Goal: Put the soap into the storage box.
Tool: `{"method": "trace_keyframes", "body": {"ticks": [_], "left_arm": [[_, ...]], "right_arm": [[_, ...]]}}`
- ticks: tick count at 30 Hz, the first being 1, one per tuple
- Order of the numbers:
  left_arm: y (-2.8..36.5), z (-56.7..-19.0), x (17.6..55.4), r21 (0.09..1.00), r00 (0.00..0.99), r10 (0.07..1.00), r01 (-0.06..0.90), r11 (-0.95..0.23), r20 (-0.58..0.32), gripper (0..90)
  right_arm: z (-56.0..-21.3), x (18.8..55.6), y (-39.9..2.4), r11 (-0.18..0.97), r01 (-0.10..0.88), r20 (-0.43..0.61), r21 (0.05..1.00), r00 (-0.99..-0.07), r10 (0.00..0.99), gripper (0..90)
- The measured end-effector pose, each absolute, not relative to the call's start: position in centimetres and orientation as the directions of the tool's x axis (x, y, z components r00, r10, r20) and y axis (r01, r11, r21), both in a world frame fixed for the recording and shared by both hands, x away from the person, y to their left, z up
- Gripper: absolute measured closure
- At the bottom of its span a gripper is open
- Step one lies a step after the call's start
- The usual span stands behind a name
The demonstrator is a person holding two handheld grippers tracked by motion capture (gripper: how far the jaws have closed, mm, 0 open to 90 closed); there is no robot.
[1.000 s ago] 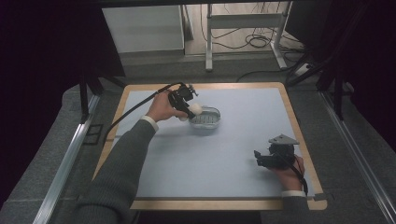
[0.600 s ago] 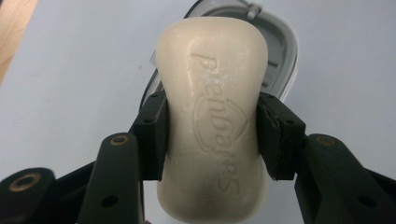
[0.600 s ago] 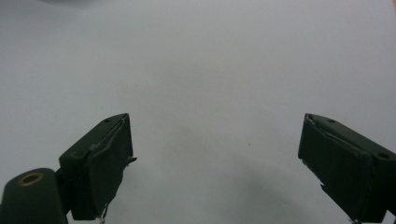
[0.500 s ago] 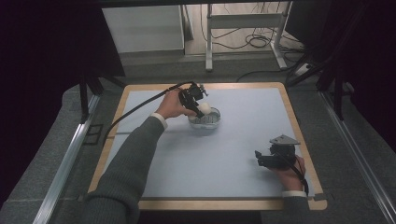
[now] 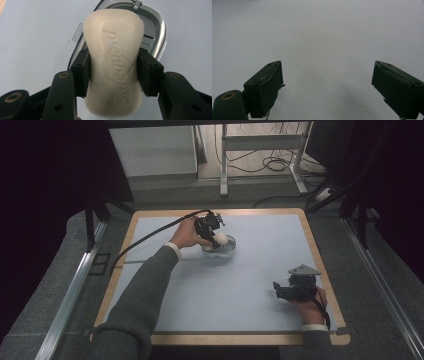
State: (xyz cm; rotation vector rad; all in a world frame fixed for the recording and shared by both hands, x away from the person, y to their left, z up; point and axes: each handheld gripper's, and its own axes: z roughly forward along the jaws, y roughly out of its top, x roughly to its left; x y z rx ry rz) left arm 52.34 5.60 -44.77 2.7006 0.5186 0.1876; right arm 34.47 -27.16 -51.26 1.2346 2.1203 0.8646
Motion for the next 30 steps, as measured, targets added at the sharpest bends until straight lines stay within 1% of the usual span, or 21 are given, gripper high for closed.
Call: {"method": "trace_keyframes", "body": {"ticks": [5,7,8,9,14,17,21,30], "left_arm": [[5.4,-45.1,52.3,0.396,0.923,0.381,0.33,-0.857,0.056,49.4],[5.5,-44.8,52.3,0.419,0.924,0.38,0.327,-0.847,0.047,47.7],[5.7,-44.5,52.2,0.436,0.923,0.383,0.328,-0.838,0.041,45.1],[5.8,-44.4,52.2,0.441,0.924,0.38,0.325,-0.836,0.04,45.1],[6.6,-43.6,51.9,0.453,0.921,0.386,0.322,-0.831,0.052,38.6],[6.9,-43.1,51.5,0.477,0.918,0.395,0.326,-0.816,0.049,36.8],[7.5,-43.0,51.0,0.491,0.909,0.415,0.345,-0.8,0.037,35.2],[9.7,-42.7,49.8,0.529,0.887,0.462,0.391,-0.753,0.001,35.0]], "right_arm": [[-51.3,34.5,-27.1,0.379,0.548,-0.13,0.746,-0.438,0.89,9.9],[-51.3,34.5,-27.2,0.378,0.55,-0.13,0.745,-0.437,0.89,9.8],[-51.3,34.5,-27.2,0.378,0.55,-0.13,0.744,-0.436,0.89,9.8],[-51.3,34.5,-27.2,0.378,0.55,-0.13,0.744,-0.436,0.89,9.8],[-51.3,34.5,-27.2,0.379,0.548,-0.131,0.746,-0.437,0.89,9.9],[-51.3,34.5,-27.1,0.38,0.547,-0.132,0.746,-0.438,0.889,9.9],[-51.3,34.5,-27.0,0.383,0.546,-0.134,0.745,-0.44,0.888,9.9],[-51.4,34.5,-26.9,0.386,0.548,-0.135,0.742,-0.441,0.887,9.9]]}}
